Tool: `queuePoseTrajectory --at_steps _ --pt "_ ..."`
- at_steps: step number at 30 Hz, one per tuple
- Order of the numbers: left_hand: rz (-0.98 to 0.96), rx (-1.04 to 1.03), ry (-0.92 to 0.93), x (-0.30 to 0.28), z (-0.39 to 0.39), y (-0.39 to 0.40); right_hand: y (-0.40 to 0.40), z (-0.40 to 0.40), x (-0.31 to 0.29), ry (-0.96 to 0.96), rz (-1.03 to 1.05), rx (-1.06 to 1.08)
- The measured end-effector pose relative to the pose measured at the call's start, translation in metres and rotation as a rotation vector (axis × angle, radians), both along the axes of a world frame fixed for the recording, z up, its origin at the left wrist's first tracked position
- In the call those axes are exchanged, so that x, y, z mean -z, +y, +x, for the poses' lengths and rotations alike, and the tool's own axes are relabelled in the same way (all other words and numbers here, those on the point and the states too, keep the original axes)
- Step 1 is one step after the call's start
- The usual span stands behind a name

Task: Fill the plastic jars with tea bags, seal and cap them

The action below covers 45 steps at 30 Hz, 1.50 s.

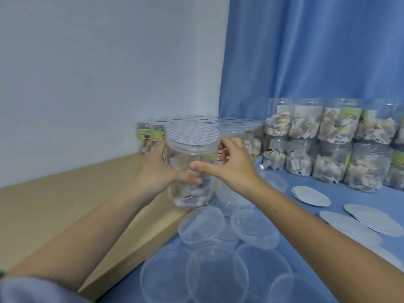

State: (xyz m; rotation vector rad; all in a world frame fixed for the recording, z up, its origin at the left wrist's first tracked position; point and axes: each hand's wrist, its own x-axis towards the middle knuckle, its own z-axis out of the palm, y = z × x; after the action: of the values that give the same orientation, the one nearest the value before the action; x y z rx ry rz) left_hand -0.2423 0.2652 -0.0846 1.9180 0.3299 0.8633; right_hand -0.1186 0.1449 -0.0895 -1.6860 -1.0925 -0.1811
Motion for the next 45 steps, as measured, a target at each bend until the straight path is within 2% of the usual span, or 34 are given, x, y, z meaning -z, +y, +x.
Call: queuePoseTrajectory --at_steps 5,10,12,15,16,18,21,25,28,34,40,45 --pt "-0.033 0.021 0.072 0.018 0.002 0.035 0.042 0.011 0.012 0.23 -0.085 -0.171" --pt "-0.057 -0.03 0.068 0.038 0.007 0.053 0.069 0.017 0.027 0.249 -0.132 -0.129" --pt "-0.002 -0.103 0.087 0.042 0.011 0.059 0.079 0.019 0.031 0.297 -0.115 -0.107" --pt "-0.02 -0.29 0.086 0.049 0.019 0.074 0.106 0.024 0.029 0.37 -0.129 -0.072" --pt "-0.034 -0.344 0.081 0.051 0.02 0.08 0.117 0.026 0.025 0.408 -0.137 -0.125" --pt "-0.101 -0.313 0.029 0.054 0.019 0.09 0.139 0.023 0.016 0.489 -0.186 -0.311" --pt "-0.141 -0.286 0.064 0.051 0.013 0.099 0.163 0.012 0.011 0.415 -0.354 -0.455" --pt "-0.168 -0.31 0.172 0.049 0.015 0.098 0.169 0.004 0.019 0.31 -0.446 -0.38" --pt "-0.125 -0.271 0.192 0.041 0.023 0.08 0.154 0.004 0.02 0.23 -0.454 -0.333" --pt "-0.089 -0.141 0.108 0.012 0.054 0.018 0.089 0.023 0.003 0.389 -0.204 -0.19" --pt "-0.077 0.009 0.053 -0.008 0.118 -0.082 -0.031 0.063 -0.017 0.458 -0.056 0.014" --pt "-0.067 0.239 0.124 -0.014 0.178 -0.184 -0.154 0.102 -0.028 0.424 -0.08 0.242"
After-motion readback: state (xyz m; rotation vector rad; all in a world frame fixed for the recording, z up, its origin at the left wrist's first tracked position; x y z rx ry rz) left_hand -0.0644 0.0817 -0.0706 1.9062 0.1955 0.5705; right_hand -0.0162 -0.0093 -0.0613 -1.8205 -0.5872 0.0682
